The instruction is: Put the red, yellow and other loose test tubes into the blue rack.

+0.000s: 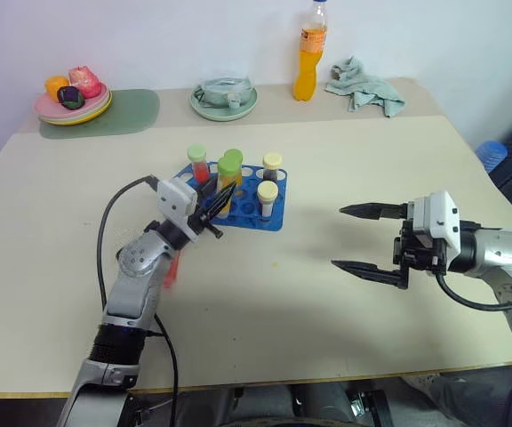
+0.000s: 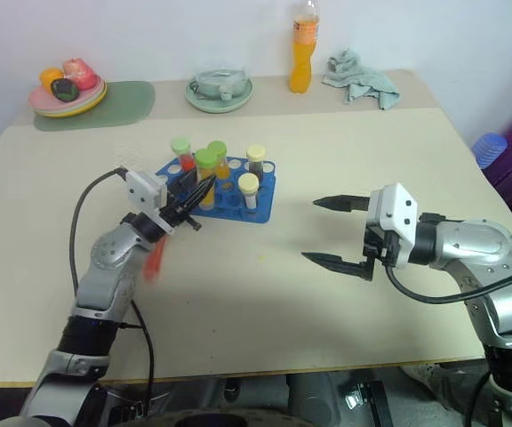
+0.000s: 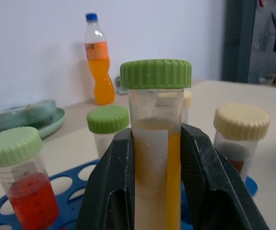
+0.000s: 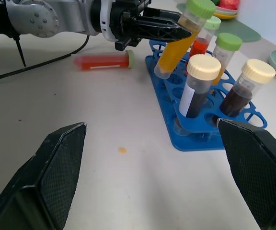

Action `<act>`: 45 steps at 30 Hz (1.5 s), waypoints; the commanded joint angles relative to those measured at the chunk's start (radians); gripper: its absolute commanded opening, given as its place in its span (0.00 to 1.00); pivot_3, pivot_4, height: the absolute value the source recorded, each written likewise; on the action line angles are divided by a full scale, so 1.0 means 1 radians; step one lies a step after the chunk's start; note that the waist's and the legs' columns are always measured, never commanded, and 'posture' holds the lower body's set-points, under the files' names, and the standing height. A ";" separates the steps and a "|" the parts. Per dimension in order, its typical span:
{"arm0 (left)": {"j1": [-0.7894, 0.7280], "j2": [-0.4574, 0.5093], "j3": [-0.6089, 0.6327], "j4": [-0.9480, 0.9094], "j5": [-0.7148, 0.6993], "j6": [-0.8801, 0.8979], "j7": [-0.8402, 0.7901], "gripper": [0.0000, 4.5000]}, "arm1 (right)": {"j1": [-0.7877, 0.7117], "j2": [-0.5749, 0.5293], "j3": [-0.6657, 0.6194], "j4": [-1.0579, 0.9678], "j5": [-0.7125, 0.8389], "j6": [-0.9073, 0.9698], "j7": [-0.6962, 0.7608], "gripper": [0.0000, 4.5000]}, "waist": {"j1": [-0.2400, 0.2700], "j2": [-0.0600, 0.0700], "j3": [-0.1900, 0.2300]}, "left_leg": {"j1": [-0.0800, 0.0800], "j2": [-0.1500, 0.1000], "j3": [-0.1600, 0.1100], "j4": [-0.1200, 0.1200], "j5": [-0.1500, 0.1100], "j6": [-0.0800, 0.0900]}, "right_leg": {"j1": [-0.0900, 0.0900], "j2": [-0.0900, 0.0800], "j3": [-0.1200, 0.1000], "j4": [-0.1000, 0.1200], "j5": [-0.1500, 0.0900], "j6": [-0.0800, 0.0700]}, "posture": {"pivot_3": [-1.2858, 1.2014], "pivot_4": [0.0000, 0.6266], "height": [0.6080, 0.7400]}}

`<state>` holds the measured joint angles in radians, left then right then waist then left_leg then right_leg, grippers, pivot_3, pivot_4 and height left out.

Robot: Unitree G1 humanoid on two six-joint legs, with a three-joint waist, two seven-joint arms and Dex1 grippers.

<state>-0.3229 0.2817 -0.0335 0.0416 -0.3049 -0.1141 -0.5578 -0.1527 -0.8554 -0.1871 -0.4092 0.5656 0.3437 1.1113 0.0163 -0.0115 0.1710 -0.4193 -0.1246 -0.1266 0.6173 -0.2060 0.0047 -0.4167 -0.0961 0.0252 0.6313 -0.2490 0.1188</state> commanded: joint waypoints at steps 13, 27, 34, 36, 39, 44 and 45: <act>-0.104 -0.082 0.014 0.320 -0.001 -0.164 -0.146 0.16 | 0.017 -0.029 -0.057 -0.047 0.026 0.019 -0.020 1.00 | 0.000 0.000 0.000 | 0.008 0.000 0.000 -0.001 -0.001 0.002 | 0.009 0.000 -0.001 -0.002 0.000 0.000 | 0.52 0.24 1.00; -0.073 -0.099 0.046 0.200 -0.051 -0.064 -0.174 0.86 | 0.042 -0.029 -0.074 -0.067 0.033 0.026 -0.039 1.00 | -0.001 -0.001 0.000 | 0.008 0.000 -0.001 0.000 -0.002 0.002 | 0.009 0.000 -0.001 -0.002 0.000 0.001 | 0.52 0.24 1.00; -0.024 -0.009 0.064 -0.098 -0.084 0.129 -0.120 0.98 | 0.039 -0.016 -0.049 -0.066 0.030 0.020 -0.043 1.00 | -0.003 0.000 0.000 | 0.008 0.000 -0.001 -0.001 -0.002 0.002 | 0.009 0.000 -0.001 -0.002 0.000 0.000 | 0.52 0.24 1.00; -0.014 0.022 0.096 -0.201 -0.142 0.250 -0.077 0.98 | 0.030 -0.010 -0.042 -0.057 0.033 0.014 -0.039 1.00 | -0.003 0.000 0.000 | 0.008 0.000 -0.001 -0.001 -0.002 0.002 | 0.009 0.000 -0.001 -0.001 0.000 0.000 | 0.52 0.24 1.00; 0.008 0.079 0.186 -0.343 -0.240 0.477 0.056 0.98 | 0.017 -0.002 -0.029 -0.037 0.027 -0.003 -0.027 1.00 | -0.003 -0.001 0.000 | 0.008 0.000 -0.001 -0.001 -0.002 0.002 | 0.009 0.000 -0.001 -0.001 0.000 0.000 | 0.52 0.24 1.00; -0.005 0.172 0.351 -0.495 -0.468 0.987 0.344 0.98 | 0.022 0.008 -0.019 -0.017 0.027 -0.019 0.007 1.00 | -0.002 -0.001 0.000 | 0.008 0.000 -0.002 -0.001 -0.002 0.002 | 0.009 0.001 -0.001 -0.001 -0.001 0.001 | 0.52 0.24 1.00; -0.028 0.190 0.398 -0.517 -0.536 1.133 0.422 0.98 | 0.036 0.004 -0.029 -0.013 0.031 -0.022 0.021 1.00 | -0.001 -0.001 0.001 | 0.008 0.000 -0.002 -0.001 -0.002 0.002 | 0.009 0.001 -0.001 -0.001 -0.001 0.001 | 0.52 0.24 1.00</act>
<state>-0.3189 0.4535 0.2985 -0.4134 -0.7414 0.8613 -0.2276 -0.1220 -0.8489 -0.1945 -0.4213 0.5755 0.3428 1.1143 0.0155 -0.0127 0.1715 -0.4108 -0.1246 -0.1288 0.6166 -0.2076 0.0067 -0.4079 -0.0953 0.0240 0.6305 -0.2499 0.1200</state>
